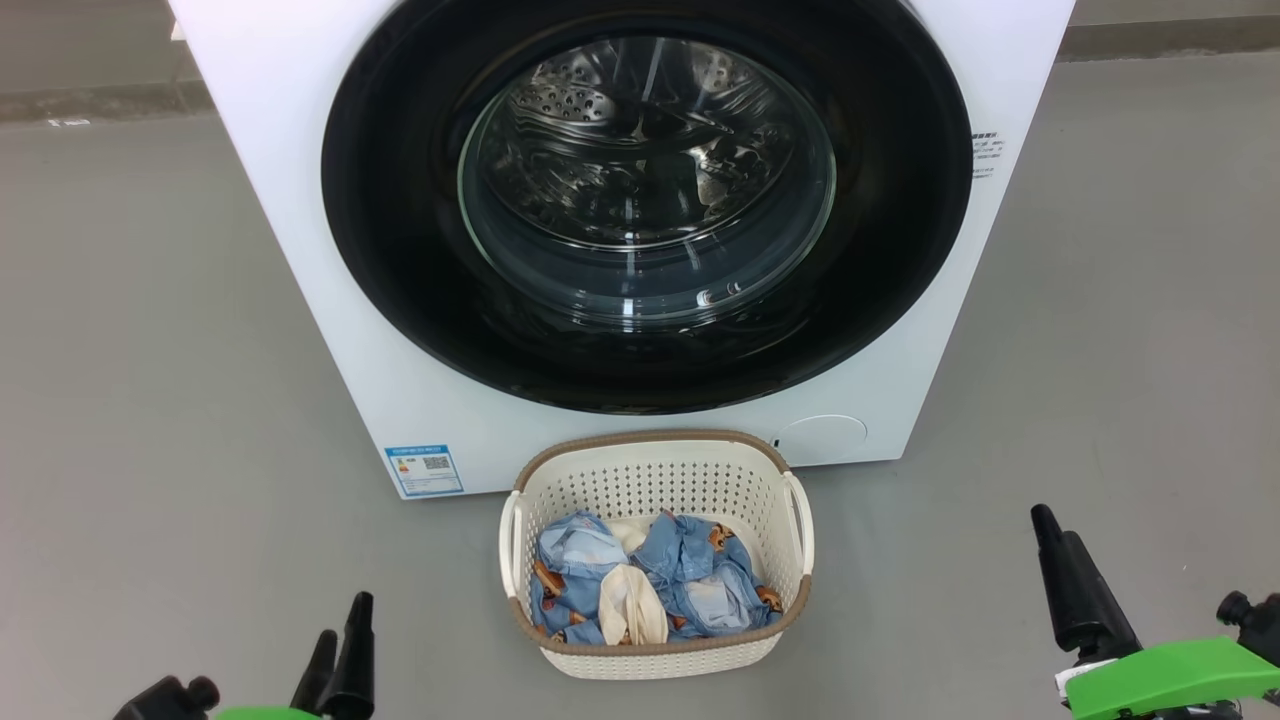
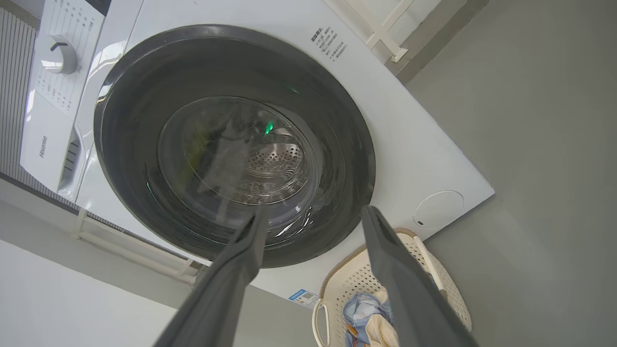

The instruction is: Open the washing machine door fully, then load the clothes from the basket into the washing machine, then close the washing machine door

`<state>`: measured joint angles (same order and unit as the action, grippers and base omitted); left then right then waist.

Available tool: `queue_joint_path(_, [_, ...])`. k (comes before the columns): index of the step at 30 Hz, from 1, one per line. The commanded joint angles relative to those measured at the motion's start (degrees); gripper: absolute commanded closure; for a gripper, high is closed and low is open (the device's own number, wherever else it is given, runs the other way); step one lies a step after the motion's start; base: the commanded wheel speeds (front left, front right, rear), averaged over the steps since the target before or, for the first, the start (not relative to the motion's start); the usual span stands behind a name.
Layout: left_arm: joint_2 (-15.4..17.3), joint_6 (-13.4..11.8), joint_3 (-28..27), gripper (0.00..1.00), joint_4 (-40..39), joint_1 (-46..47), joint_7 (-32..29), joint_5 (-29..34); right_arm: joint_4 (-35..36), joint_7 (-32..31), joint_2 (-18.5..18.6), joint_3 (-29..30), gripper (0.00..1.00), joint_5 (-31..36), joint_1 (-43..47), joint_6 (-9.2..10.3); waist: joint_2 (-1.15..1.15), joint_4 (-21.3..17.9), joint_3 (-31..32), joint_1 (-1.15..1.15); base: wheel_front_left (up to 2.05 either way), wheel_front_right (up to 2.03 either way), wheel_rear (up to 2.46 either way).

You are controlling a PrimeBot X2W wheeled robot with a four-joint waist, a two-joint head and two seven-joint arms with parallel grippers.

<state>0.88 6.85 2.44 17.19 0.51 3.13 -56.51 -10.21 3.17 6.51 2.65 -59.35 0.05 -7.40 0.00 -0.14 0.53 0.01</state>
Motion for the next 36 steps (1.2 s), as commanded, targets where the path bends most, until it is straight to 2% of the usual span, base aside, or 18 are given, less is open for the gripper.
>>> queue_joint_path(1, [0.86,0.36,-0.66,0.0,-1.64,2.75,0.75,1.75,1.79,0.75,1.22,-0.82,0.0,1.86,-1.92,-0.04,0.0,0.0,-0.01,0.0,0.0,0.0,0.0])
queue_joint_path(13, [1.74,0.41,0.61,0.0,-1.94,3.24,2.76,14.69,1.47,2.75,3.13,-2.9,0.0,13.71,-2.61,-0.05,0.0,0.12,-0.12,-0.01,0.0,0.0,0.0])
queue_joint_path(24, [3.48,-0.97,2.67,0.0,-2.42,3.17,4.79,25.53,1.12,4.77,3.67,-2.59,0.0,21.35,-2.22,-0.06,0.0,0.26,-0.31,-0.01,0.0,0.0,0.0])
queue_joint_path(36, [4.67,-2.23,3.57,0.0,-2.23,3.22,6.81,33.76,0.56,6.78,4.06,-1.91,0.0,29.2,-1.55,-0.07,0.0,0.33,-0.38,-0.01,0.0,0.0,0.0])
